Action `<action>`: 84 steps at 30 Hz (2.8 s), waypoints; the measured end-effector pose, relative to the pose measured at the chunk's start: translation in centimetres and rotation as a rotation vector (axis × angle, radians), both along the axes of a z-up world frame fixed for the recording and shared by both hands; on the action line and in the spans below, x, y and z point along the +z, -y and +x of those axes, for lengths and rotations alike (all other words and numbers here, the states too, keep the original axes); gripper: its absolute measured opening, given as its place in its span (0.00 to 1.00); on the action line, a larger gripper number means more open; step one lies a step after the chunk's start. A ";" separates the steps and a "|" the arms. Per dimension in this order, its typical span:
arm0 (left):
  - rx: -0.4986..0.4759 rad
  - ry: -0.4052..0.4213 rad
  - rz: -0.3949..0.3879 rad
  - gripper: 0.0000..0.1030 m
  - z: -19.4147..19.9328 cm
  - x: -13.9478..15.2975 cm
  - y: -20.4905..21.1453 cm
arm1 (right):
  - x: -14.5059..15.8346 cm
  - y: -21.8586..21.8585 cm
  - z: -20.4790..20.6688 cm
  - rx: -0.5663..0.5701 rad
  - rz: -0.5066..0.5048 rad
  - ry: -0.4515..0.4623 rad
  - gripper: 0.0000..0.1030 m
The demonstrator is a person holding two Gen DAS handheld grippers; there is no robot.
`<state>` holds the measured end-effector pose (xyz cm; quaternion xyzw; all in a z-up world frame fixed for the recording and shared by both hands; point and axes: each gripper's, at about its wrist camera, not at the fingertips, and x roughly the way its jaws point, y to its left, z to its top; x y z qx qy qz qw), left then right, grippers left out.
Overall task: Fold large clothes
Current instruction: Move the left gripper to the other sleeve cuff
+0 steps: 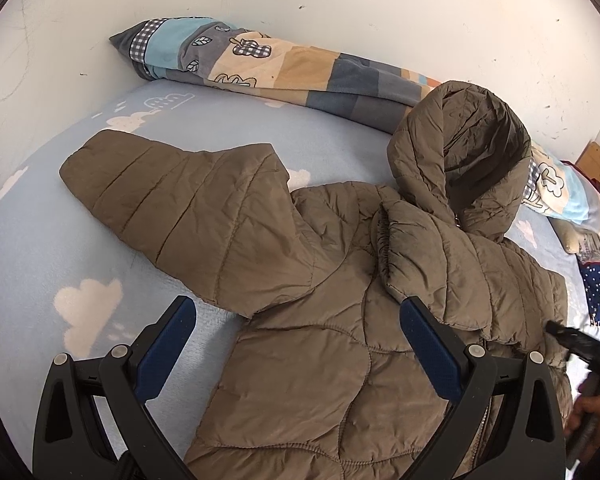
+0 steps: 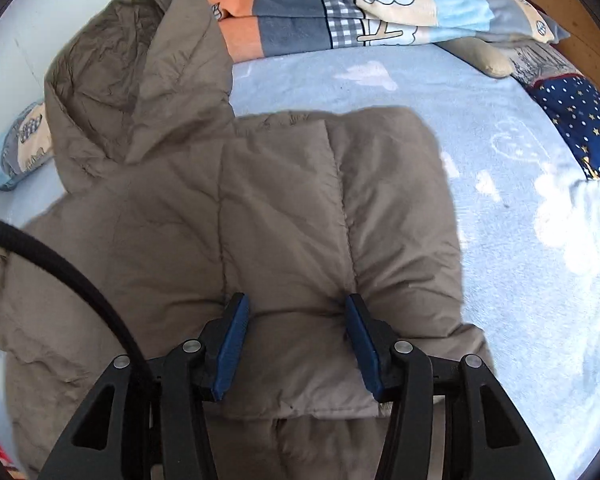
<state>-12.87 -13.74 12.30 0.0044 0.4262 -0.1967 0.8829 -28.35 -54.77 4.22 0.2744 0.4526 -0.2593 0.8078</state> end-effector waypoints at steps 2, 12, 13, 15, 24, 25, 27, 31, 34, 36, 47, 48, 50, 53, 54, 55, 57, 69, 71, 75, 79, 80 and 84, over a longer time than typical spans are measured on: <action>-0.003 0.006 0.006 0.99 -0.1 0.0 0.1 | 1.8 -0.6 -1.1 -0.003 0.018 0.052 0.53; -0.017 0.035 0.043 0.99 -0.7 0.1 0.5 | -0.8 -1.9 -3.0 0.062 0.045 -0.042 0.57; -0.017 0.038 0.045 0.99 -0.6 0.1 0.5 | -0.8 -1.9 -3.1 0.062 0.049 -0.045 0.57; -0.013 0.039 0.048 0.99 -0.5 0.1 0.3 | 0.2 -2.0 -3.2 0.049 0.055 -0.060 0.57; -0.010 0.036 0.052 0.99 -0.4 0.1 0.1 | 7.9 -7.3 -6.6 0.052 0.039 0.209 0.69; -0.009 0.036 0.055 0.99 -0.4 0.0 0.1 | 7.7 -8.1 -6.2 0.074 0.026 0.201 0.69; -0.008 0.030 0.059 0.99 -0.2 -0.2 -0.1 | 6.8 -9.3 -4.8 0.139 0.009 0.165 0.69; 0.007 0.031 0.077 0.99 0.5 -0.4 -0.7 | 5.2 -9.5 -3.4 0.161 -0.043 0.111 0.69; 0.038 -0.009 0.053 0.99 1.8 -0.8 -1.7 | 4.9 -9.1 -2.4 0.155 -0.035 0.116 0.69; 0.066 -0.036 0.042 0.98 2.6 -1.2 -2.3 | 4.6 -9.0 -2.3 0.166 -0.004 0.130 0.69; 0.155 -0.045 0.046 0.99 5.4 -1.0 -5.7 | 3.6 -9.9 -2.0 0.226 0.037 0.114 0.69; 0.163 -0.048 0.049 0.98 5.7 -1.0 -6.2 | 3.6 -9.8 -2.0 0.226 0.039 0.114 0.69; 0.178 -0.049 0.055 0.99 6.1 -1.1 -6.9 | 3.6 -9.8 -2.1 0.225 0.034 0.116 0.69; 0.194 -0.053 0.058 0.98 6.7 -1.2 -7.8 | 3.6 -9.8 -2.2 0.225 0.029 0.118 0.69; 0.198 -0.050 0.057 0.98 6.9 -1.1 -8.0 | 3.6 -9.8 -2.1 0.226 0.027 0.118 0.69; 0.201 -0.047 0.057 0.98 7.1 -1.1 -8.2 | 3.6 -9.8 -2.1 0.228 0.028 0.117 0.69; 0.207 -0.044 0.058 0.98 7.5 -1.1 -8.5 | 3.5 -9.8 -2.0 0.230 0.028 0.115 0.69; 0.301 -0.094 0.010 0.98 11.2 -1.9 -11.8 | 3.7 -9.9 -1.4 0.235 -0.006 0.128 0.69; 0.313 -0.099 -0.001 0.98 11.8 -2.0 -12.4 | 3.5 -10.0 -1.3 0.241 -0.002 0.121 0.69; 0.336 -0.107 -0.017 0.98 12.9 -2.1 -13.5 | 3.3 -10.3 -1.1 0.252 0.004 0.109 0.69; 0.366 -0.123 -0.038 0.98 14.5 -2.4 -15.0 | 3.2 -10.3 -1.0 0.252 0.008 0.109 0.69; 0.369 -0.130 -0.048 0.98 14.8 -2.4 -15.3 | 3.2 -10.3 -1.0 0.251 0.007 0.108 0.69; 0.402 -0.162 -0.083 0.98 16.6 -2.7 -17.3 | 3.0 -10.2 -0.9 0.249 0.014 0.102 0.69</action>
